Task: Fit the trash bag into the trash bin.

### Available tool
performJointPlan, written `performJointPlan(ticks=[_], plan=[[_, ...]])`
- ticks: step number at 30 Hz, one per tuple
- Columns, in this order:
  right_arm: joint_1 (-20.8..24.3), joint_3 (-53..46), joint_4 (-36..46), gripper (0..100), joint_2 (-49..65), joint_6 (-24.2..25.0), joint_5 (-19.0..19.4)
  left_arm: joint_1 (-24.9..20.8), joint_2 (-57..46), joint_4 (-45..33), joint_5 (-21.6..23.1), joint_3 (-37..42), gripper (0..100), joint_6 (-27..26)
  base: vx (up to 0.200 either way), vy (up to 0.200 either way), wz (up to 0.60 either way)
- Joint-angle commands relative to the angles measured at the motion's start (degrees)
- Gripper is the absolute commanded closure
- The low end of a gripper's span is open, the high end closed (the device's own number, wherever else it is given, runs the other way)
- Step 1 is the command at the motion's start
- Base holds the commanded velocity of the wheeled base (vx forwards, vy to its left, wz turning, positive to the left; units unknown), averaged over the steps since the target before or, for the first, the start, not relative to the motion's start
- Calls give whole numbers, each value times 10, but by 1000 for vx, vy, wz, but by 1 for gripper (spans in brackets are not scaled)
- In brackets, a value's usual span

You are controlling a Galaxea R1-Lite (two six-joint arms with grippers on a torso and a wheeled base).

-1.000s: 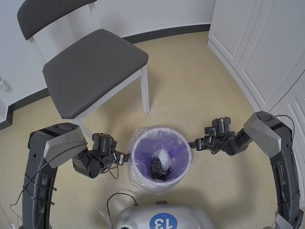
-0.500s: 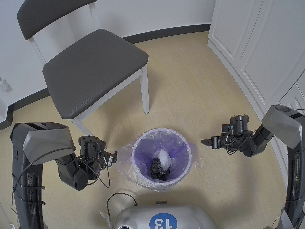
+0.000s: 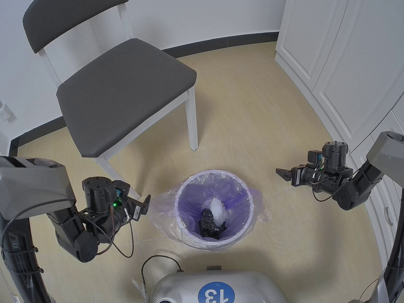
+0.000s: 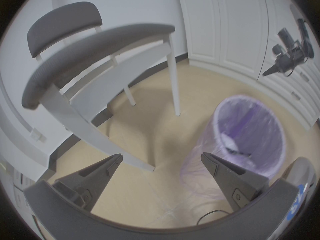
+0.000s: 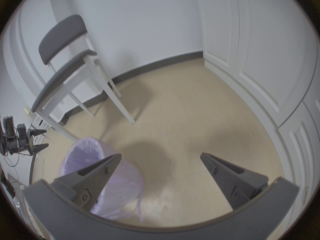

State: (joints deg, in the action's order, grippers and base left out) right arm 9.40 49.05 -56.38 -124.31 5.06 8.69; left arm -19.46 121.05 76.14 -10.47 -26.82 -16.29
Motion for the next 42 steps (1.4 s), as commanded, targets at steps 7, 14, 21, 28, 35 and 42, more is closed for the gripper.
performJointPlan(ticks=[7,14,21,28,35,42], plan=[[20,-135,-205,0,86,6,-6,-53,-170,-6,76,41,0,81,0,0,0],[15,-114,-199,0,185,6,-8,-70,-263,-38,70,9,0,72,0,0,0],[35,8,-78,0,282,7,-17,-23,-383,-234,70,-156,0,72,0,0,0],[47,148,106,0,320,5,-75,92,-434,-434,55,-278,0,62,0,0,0],[42,269,377,0,347,8,-157,159,-462,-528,-3,-348,0,16,0,0,0],[42,312,490,0,475,-3,-164,127,-577,-696,4,-428,0,18,0,0,0]])
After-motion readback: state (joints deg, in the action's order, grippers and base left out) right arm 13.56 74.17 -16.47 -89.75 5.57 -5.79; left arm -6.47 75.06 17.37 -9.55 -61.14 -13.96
